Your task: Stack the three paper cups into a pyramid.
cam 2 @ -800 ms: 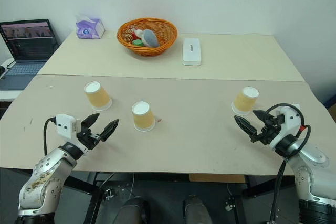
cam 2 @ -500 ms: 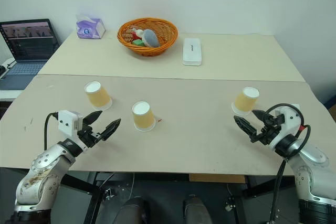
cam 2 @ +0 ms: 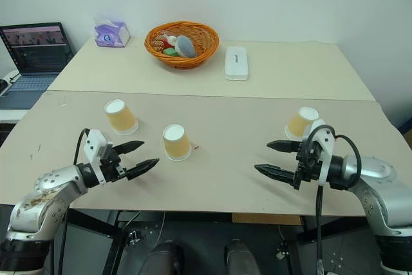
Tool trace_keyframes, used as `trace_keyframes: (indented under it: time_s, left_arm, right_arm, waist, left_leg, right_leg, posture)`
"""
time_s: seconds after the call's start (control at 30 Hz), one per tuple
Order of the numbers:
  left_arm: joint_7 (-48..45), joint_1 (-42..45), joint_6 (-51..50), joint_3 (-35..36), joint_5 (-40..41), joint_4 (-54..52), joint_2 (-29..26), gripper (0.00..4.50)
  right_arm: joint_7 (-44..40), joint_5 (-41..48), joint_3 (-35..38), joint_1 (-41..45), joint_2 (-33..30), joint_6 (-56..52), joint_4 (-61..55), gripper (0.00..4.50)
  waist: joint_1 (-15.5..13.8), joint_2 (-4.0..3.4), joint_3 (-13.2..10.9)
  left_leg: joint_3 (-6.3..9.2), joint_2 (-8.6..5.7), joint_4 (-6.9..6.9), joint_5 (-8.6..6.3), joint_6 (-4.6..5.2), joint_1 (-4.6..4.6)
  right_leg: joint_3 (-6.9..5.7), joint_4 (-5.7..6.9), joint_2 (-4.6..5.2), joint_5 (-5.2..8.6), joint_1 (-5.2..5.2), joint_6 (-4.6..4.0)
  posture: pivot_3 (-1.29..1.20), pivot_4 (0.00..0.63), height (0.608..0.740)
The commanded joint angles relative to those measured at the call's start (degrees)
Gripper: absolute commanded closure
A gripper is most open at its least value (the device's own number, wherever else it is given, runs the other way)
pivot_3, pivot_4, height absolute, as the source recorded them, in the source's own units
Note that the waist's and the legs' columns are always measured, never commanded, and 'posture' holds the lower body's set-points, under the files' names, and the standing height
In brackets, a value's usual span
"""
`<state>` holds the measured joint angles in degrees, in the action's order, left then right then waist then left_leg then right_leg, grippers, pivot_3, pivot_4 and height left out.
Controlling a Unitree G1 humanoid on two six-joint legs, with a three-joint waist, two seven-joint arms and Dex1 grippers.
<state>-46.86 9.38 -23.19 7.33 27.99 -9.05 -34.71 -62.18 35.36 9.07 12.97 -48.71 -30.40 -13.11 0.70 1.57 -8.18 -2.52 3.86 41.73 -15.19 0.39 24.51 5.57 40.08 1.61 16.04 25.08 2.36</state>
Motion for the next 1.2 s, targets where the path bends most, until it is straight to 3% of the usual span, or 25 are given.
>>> trace_keyframes:
  time_s: [0.03,1.2]
  left_arm:
    - [0.62,2.53,2.63,-0.53,-1.29,1.00,1.39,0.07]
    - [-6.98,14.16,7.07,-7.77,-5.96,12.16,5.53,0.07]
  right_arm:
    - [-2.05,-0.38,-1.85,2.01,0.41,1.76,-1.15,0.00]
    - [-2.74,-0.19,-4.05,4.45,4.76,1.53,-3.40,0.00]
  waist:
    - [-0.01,0.00,0.00]
    - [0.07,0.03,-0.02]
  left_leg:
    - [0.00,0.00,0.00,0.00,0.00,0.00]
    - [0.03,-0.03,0.03,-0.04,0.07,0.12]
  right_leg:
    - [0.00,0.00,0.00,0.00,0.00,0.00]
    - [-0.01,0.02,0.01,-0.03,0.07,0.02]
  posture:
    - [0.00,0.150,0.675]
    - [0.00,0.150,0.675]
